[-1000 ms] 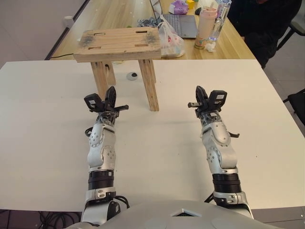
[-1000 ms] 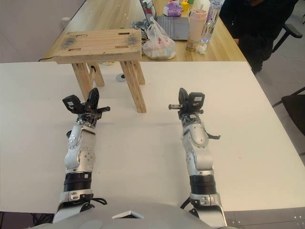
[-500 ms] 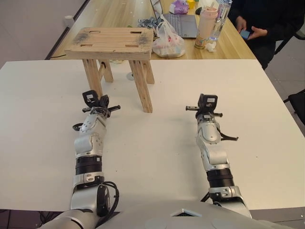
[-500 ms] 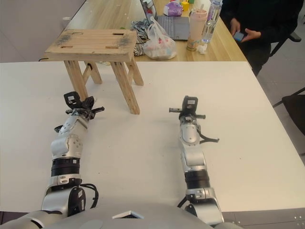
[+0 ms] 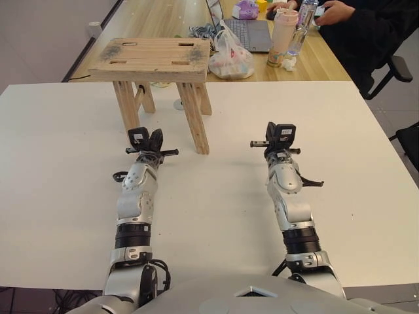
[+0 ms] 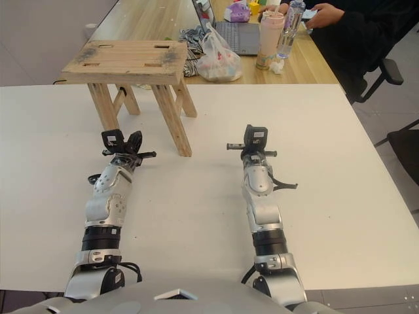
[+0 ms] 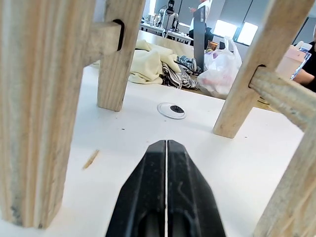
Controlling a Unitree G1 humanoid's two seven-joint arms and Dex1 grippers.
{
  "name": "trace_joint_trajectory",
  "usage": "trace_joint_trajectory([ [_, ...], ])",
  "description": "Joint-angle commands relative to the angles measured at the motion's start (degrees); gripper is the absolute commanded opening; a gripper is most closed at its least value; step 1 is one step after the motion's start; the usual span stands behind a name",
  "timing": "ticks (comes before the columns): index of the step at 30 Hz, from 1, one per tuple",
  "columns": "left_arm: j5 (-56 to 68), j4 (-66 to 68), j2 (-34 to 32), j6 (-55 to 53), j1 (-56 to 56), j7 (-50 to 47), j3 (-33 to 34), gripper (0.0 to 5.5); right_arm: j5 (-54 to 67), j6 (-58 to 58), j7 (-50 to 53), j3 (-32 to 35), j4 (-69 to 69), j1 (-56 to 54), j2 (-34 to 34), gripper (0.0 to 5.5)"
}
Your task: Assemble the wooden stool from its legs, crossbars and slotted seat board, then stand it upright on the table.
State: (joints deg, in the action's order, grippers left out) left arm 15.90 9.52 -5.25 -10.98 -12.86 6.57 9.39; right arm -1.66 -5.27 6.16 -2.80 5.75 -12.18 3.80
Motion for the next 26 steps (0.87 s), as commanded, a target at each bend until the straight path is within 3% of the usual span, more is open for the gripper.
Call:
trace_joint_trajectory([
  [1, -1.4, 0.4, -1.0, 1.8, -2.1, 0.6, 0.0, 0.00, 0.4, 0.4, -0.5, -0.6, 1.2, -1.5, 1.3, 0.03],
  [26, 0.0, 6.4, 2.7, 5.7, -6.6, -2.8, 3.3, 0.00, -0.3, 6.8, -2.5, -2.4, 9.1, -6.1, 1.1, 0.03],
])
